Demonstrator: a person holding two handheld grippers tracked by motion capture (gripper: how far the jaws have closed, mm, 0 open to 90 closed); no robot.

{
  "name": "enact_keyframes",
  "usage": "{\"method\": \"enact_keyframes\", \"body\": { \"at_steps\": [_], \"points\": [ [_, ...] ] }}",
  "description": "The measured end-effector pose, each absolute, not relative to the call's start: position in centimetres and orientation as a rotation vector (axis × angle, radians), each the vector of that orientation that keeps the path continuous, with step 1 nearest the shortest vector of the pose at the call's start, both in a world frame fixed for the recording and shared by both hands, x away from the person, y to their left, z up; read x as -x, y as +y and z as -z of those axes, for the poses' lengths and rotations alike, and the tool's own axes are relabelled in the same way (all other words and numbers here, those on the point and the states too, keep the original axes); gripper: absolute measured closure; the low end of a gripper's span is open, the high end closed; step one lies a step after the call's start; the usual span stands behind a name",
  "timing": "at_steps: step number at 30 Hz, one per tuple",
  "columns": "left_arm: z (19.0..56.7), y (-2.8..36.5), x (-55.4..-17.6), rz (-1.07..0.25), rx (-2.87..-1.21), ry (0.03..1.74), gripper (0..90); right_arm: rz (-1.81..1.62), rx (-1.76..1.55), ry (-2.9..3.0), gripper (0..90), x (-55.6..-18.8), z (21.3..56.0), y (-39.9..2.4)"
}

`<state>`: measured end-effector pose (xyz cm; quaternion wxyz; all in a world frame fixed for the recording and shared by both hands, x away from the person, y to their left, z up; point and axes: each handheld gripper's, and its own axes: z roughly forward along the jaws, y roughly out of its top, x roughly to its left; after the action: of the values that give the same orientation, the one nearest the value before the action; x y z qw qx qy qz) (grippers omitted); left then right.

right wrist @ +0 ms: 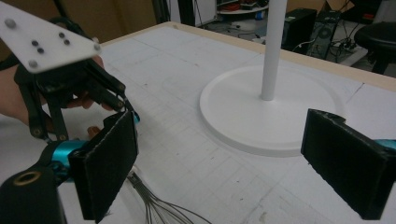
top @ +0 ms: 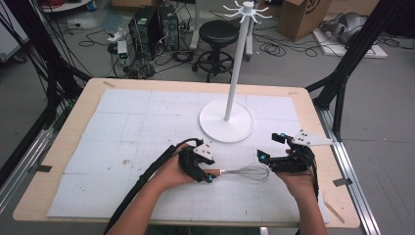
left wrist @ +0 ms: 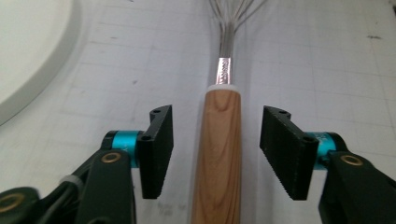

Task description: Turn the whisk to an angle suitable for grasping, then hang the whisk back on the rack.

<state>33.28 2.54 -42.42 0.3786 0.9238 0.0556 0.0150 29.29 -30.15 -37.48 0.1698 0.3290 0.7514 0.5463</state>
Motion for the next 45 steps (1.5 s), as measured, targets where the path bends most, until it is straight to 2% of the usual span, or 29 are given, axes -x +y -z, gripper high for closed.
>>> {"method": "enact_keyframes", "body": {
  "at_steps": [7,14,21,23,30,45],
  "points": [
    [40.9,7.9,-32.2,-0.049,-2.229,0.238,33.3,-1.54,-0.941,2.139,10.0,-29.1,37.5,-30.2],
    [39.6,13.5,-30.2,-0.125,-2.067,0.283,23.8,-1.518,-0.927,2.161,10.0,-29.1,37.5,-29.6],
    [38.8,17.3,-30.0,-0.174,-1.958,0.366,12.0,-1.494,-0.92,2.187,10.0,-29.2,37.7,-29.1],
    [38.5,18.1,-30.0,-0.177,-1.932,0.387,11.2,-1.496,-0.917,2.186,10.0,-29.2,37.6,-29.0],
    [37.9,20.2,-30.0,-0.212,-1.874,0.429,1.9,-1.489,-0.929,2.196,10.0,-29.5,37.8,-29.1],
    [37.4,21.2,-30.1,-0.259,-1.851,0.438,1.6,-1.467,-0.912,2.231,10.0,-29.5,38.0,-28.8]
  ]
}}
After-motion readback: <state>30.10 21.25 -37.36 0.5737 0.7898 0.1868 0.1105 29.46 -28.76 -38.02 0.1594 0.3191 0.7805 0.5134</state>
